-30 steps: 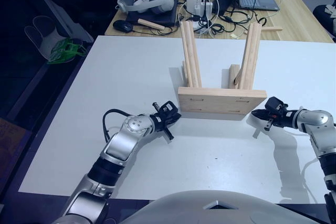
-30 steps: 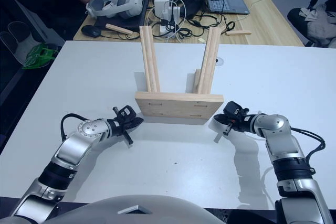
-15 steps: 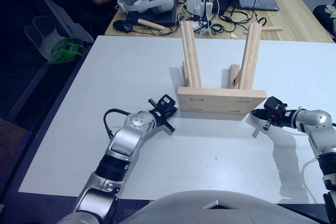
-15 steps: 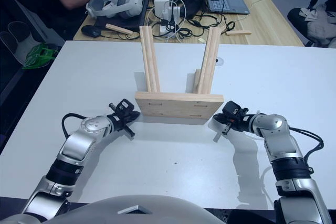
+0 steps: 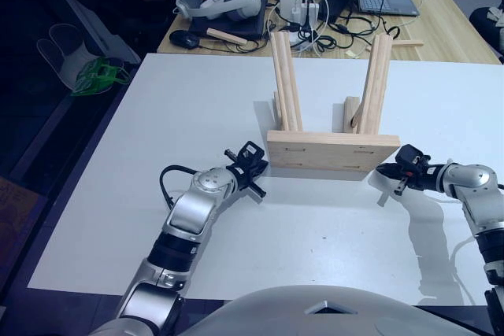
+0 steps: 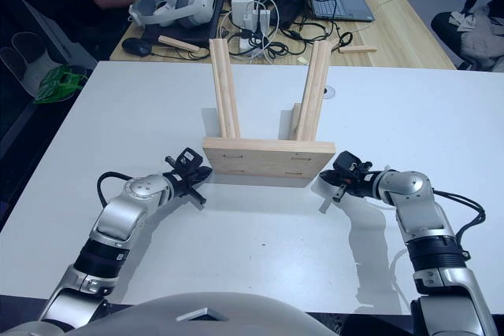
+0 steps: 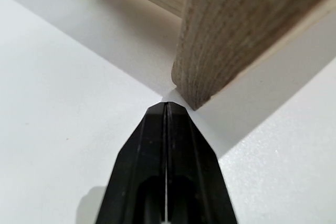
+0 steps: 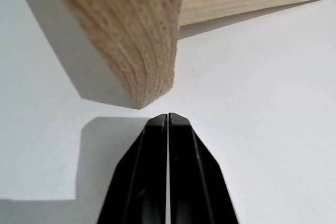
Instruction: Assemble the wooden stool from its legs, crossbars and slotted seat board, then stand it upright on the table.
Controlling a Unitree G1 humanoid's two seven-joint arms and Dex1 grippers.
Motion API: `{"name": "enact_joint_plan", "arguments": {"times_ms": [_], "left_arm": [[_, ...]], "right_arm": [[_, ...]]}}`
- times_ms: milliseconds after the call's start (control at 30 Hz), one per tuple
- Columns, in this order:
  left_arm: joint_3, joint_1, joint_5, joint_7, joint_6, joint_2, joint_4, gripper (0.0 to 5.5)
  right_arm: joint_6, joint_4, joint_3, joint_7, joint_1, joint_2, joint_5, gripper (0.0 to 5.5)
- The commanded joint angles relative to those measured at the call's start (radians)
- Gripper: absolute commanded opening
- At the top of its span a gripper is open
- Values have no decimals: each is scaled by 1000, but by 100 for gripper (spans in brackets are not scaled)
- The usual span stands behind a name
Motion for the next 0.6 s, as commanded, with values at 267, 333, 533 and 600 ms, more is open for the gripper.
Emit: {"name": "enact_joint_plan", "arguments": {"times_ms": [267,333,533,600], "left_arm": [[4,1,-2,12,14,-21,4,0],[1,-3,-1,13,14,-27,7,0],[-6,-11,2,20,9,-43,17,0],[-5,-10,1,21,8,-44,18,0]], "right_arm": [[154,27,-56,50,-40,48,134,4],[169,59,-57,58,-53,60,145,4],[129,119,-26,49,-79,66,107,4],[118,128,-24,46,-85,70,100,4]]}}
